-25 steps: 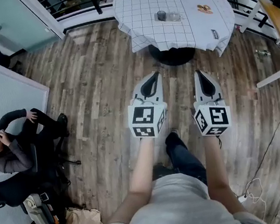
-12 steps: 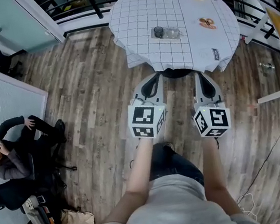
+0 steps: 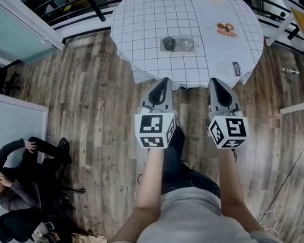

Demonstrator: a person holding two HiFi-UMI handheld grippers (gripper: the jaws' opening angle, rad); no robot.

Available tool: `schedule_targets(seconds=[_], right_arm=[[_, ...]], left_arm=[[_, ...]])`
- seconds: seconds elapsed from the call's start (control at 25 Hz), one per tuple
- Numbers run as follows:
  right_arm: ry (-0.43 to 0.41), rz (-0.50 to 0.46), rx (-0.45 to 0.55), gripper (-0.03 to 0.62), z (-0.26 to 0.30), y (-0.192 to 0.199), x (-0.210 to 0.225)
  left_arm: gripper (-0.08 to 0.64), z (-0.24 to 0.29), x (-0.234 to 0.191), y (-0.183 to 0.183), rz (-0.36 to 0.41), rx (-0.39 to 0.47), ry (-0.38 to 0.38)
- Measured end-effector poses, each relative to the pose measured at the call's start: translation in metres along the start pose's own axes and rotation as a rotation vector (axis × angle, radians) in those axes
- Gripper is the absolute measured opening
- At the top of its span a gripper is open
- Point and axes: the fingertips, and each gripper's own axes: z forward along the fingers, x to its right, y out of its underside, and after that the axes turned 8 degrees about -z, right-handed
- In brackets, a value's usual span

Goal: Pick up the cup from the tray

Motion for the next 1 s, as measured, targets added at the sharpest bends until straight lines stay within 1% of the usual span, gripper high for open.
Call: schedule_targets(seconds=[0.16,0.36,0.48,0.64,0.76,1.0], right_arm=[[0.02,0.009,-0.013,0.008,0.049,0.005,0.013],[0.024,-0.001,-0.046,0.008,0.113,0.01,0.022],[0.026,-0.004,-0.069,0.009,0.15,0.015,0.029],[0.036,0.0,-0.114,0.009,0.188,0.029,0.037],[0.03,0.005,-0.14,0.009,0.21,0.042,0.04],[0.003,-0.004,-0.172,0.009,0.229,0.067,0.051]], left_arm=[[0.005,0.048,-0.022,-0.007,-0.008,-0.012,0.036],[0.005,0.101,-0.055,-0.017,-0.009,-0.039,0.077],[0.005,0.13,-0.075,-0.016,-0.017,-0.069,0.103],[0.005,0.165,-0.096,-0.003,-0.024,-0.147,0.124],[0.006,0.186,-0.107,0.008,-0.025,-0.189,0.147],[0.005,0.221,-0.109,0.033,-0.024,-0.265,0.214]])
